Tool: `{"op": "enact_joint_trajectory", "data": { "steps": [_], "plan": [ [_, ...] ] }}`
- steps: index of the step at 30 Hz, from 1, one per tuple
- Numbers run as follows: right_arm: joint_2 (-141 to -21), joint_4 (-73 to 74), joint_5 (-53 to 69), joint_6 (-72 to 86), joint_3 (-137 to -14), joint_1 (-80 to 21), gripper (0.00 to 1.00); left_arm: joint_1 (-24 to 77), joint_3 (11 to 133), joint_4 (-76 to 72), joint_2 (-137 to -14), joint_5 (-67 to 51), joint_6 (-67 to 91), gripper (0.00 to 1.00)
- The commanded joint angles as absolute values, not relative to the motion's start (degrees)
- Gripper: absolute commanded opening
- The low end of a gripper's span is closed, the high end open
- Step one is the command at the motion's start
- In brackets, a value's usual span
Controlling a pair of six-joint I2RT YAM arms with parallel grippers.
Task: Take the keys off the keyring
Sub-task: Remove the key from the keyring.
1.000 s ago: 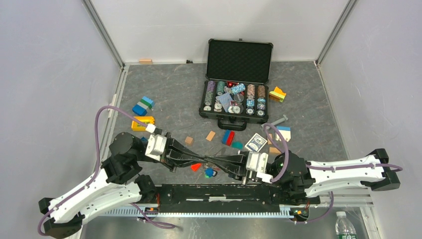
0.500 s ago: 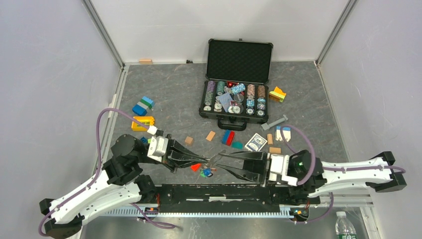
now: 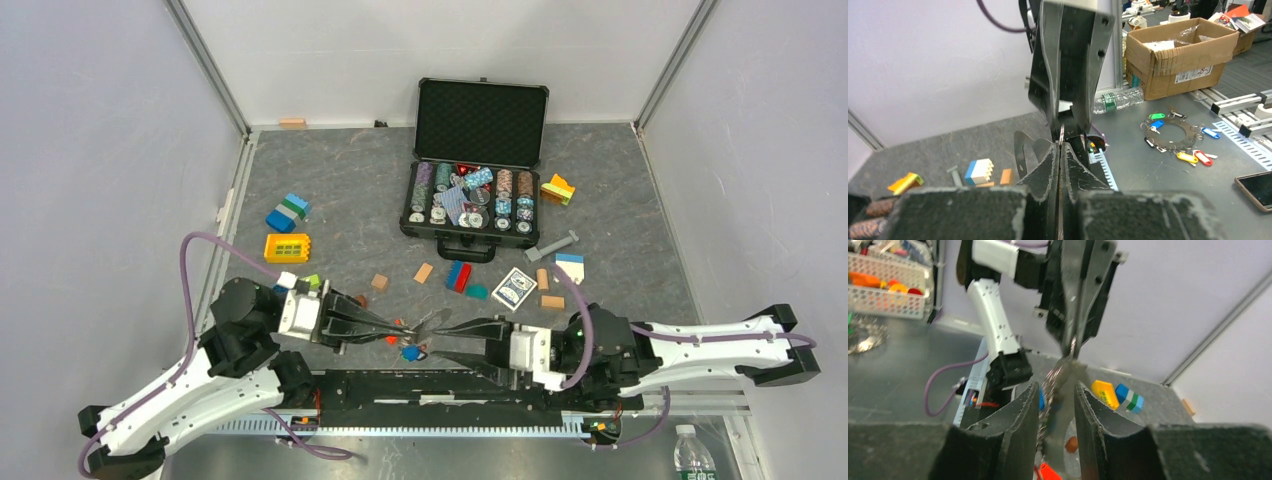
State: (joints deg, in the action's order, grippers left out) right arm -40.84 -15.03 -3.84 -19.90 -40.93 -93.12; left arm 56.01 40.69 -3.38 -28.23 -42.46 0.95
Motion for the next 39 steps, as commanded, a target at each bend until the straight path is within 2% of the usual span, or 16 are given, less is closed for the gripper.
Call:
{"op": "enact_joint_trajectory", "data": {
  "steps": [1,11,17,20,23,29,39],
  "plan": [
    [-41.75,-10.99,2.76,-21.42,-43.14,-93.51,0.37,56.02,39.34,-15.39,-25.54,-45.06,-1.38,0.02],
    [-46.42,-16.15,3.71,-24.21,-44.28,-93.42,0.33,55.98,39.61,-15.94,-25.41,-47.59,-3.92,0.02],
    [-46.95,-13.85,0.8,-25.47,-46.8,-93.43,0.33,55.99,46.55,2.18,-27.6,-46.78,-12.76,0.02],
    [-46.84,-9.87,-4.47,-25.21,-48.74,-93.47,0.34,55.96,50.08,11.11,-28.91,-45.01,-16.94,0.02],
    [-47.78,-2.39,-11.1,-23.81,-51.79,-93.43,0.36,55.98,55.63,21.29,-31.45,-42.91,-21.76,0.02],
    [-51.93,8.01,-15.74,-20.87,-56.6,-93.43,0.43,55.98,65.98,40.42,-38.98,-38.78,-28.97,0.02],
    [-55.18,3.73,-21.21,-16.69,-56.52,-93.45,0.4,55.96,72.84,53.19,-48.02,-38.94,-33.35,0.02]
  ]
}}
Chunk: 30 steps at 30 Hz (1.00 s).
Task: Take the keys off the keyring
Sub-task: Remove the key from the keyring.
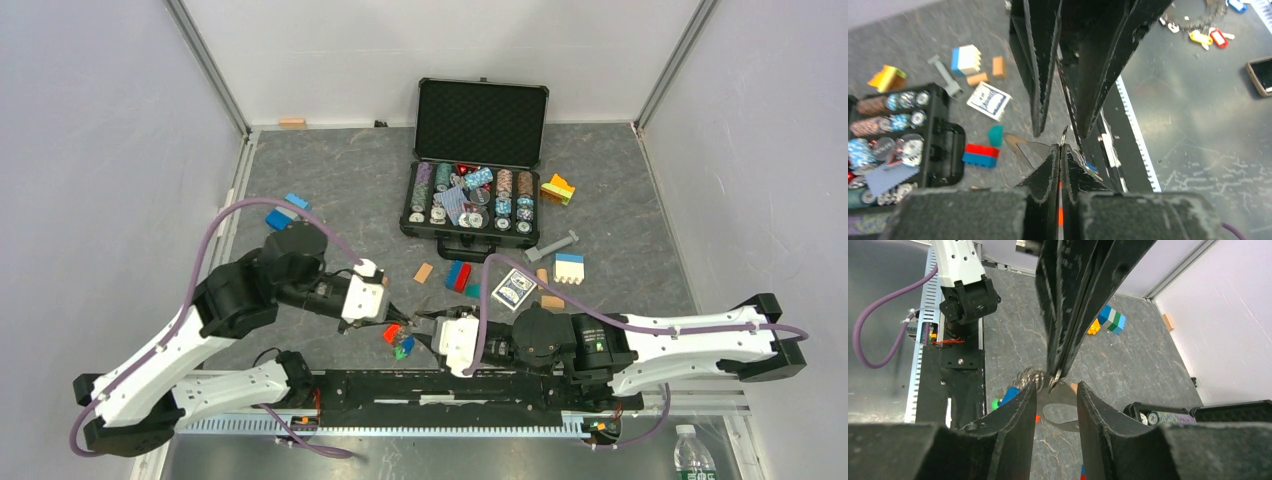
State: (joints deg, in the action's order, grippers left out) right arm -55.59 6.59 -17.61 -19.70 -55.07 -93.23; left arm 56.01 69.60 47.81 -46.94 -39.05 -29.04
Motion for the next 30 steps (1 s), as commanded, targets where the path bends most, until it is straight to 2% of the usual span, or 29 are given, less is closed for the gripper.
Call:
{"op": "enact_joint_trajectory", "data": {
  "steps": [1,5,20,25,28,30],
  "plan": [
    [-55.15,3.34,-21.3,-16.28,-56.32,-93.43,0.39,55.91,72.86,53.27,-48.05,-39.02,-33.57,0.02],
    [-55.11,2.15,-20.81,-14.99,-55.45,-93.44,0.34,55.94,72.91,53.26,-48.08,-39.12,-33.91,0.02],
    [-58.59,2.48,-17.65,-12.05,-55.91,-92.53,0.33,55.99,73.21,53.31,-48.24,-40.82,-35.05,0.02],
    [-59.5,3.51,-16.64,-11.69,-56.86,-91.73,0.17,55.97,73.2,53.71,-47.79,-41.34,-35.74,0.02],
    [-58.94,2.65,-16.2,-11.78,-56.32,-91.49,0.0,55.99,73.24,54.41,-47.8,-41.44,-36.17,0.02],
    [-58.14,1.22,-16.14,-12.08,-55.34,-91.45,0.0,55.99,72.99,54.43,-47.54,-41.31,-36.21,0.02]
  ]
}}
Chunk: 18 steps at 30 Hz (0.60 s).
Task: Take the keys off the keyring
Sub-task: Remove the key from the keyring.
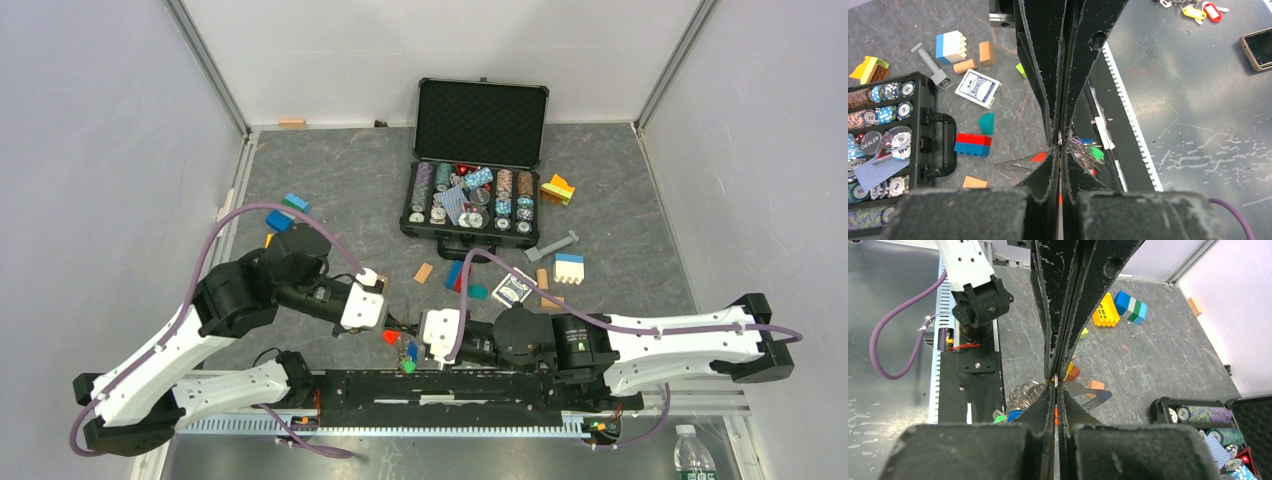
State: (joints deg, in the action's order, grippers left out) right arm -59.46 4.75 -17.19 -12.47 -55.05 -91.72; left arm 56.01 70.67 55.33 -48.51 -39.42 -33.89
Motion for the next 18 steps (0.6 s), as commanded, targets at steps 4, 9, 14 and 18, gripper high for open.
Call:
{"op": "enact_joint_trajectory", "data": {
  "steps": [4,9,14,18],
  "plan": [
    [-55.41,-3.53,-15.65,-12.48,-51.89,-91.41,0.0,55.95,71.54,53.67,-45.75,-41.45,-36.24,0.1],
    [-51.19,-10.25,-14.03,-12.65,-46.92,-91.36,0.0,55.98,65.23,44.73,-38.57,-39.31,-31.26,0.4],
    [-47.59,-18.53,-10.3,-13.24,-41.47,-91.41,0.0,55.96,59.43,35.78,-31.61,-37.8,-25.7,0.47],
    [-45.44,-25.06,-7.9,-14.35,-37.67,-91.44,0.0,55.92,56.21,29.98,-28.61,-37.58,-21.39,0.48]
  ]
}}
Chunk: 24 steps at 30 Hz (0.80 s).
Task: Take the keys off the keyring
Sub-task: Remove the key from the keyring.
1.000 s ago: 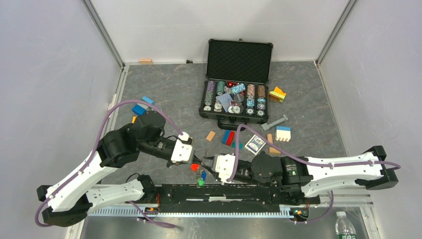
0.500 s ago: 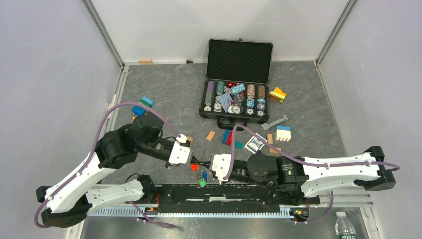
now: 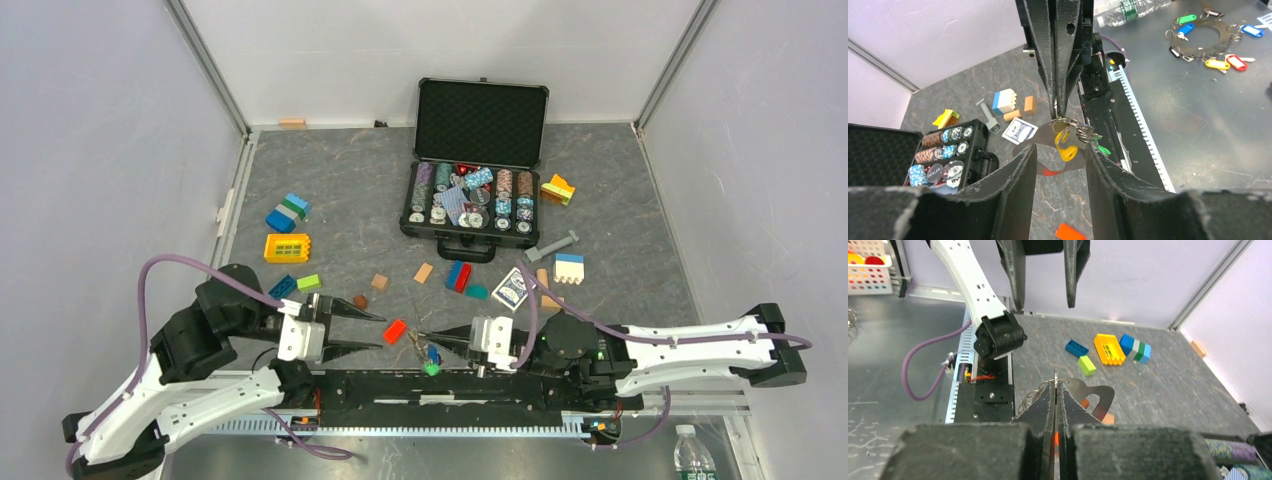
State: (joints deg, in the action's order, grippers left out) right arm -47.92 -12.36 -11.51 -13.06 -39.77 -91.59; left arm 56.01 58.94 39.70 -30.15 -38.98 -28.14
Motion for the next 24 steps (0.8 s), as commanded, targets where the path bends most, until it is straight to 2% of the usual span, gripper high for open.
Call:
{"op": "enact_joint_trajectory", "data": {
  "steps": [1,4,12,16,20,24],
  "plan": [
    [-45.21,-26.72,-7.56,-14.86,-36.98,-91.45,0.0,55.97,55.27,28.26,-27.98,-37.38,-20.24,0.48],
    [-44.65,-33.66,-5.8,-15.51,-34.05,-91.41,0.0,55.98,52.25,22.05,-26.65,-37.18,-16.14,0.45],
    [-47.42,-57.63,-6.95,-12.78,-26.02,-91.39,0.0,55.93,45.84,5.56,-26.06,-38.22,-7.25,0.26],
    [-50.09,-63.37,-7.55,-11.89,-25.66,-91.41,0.0,55.98,44.69,1.45,-26.3,-40.42,-5.01,0.22],
    [-51.53,-64.96,-8.24,-11.78,-26.39,-91.4,0.0,55.99,44.31,0.18,-26.92,-44.15,-3.27,0.23],
    [-52.32,-63.95,-8.08,-11.87,-27.43,-91.4,0.0,55.98,44.48,0.19,-28.11,-45.06,-2.29,0.31]
  ]
}}
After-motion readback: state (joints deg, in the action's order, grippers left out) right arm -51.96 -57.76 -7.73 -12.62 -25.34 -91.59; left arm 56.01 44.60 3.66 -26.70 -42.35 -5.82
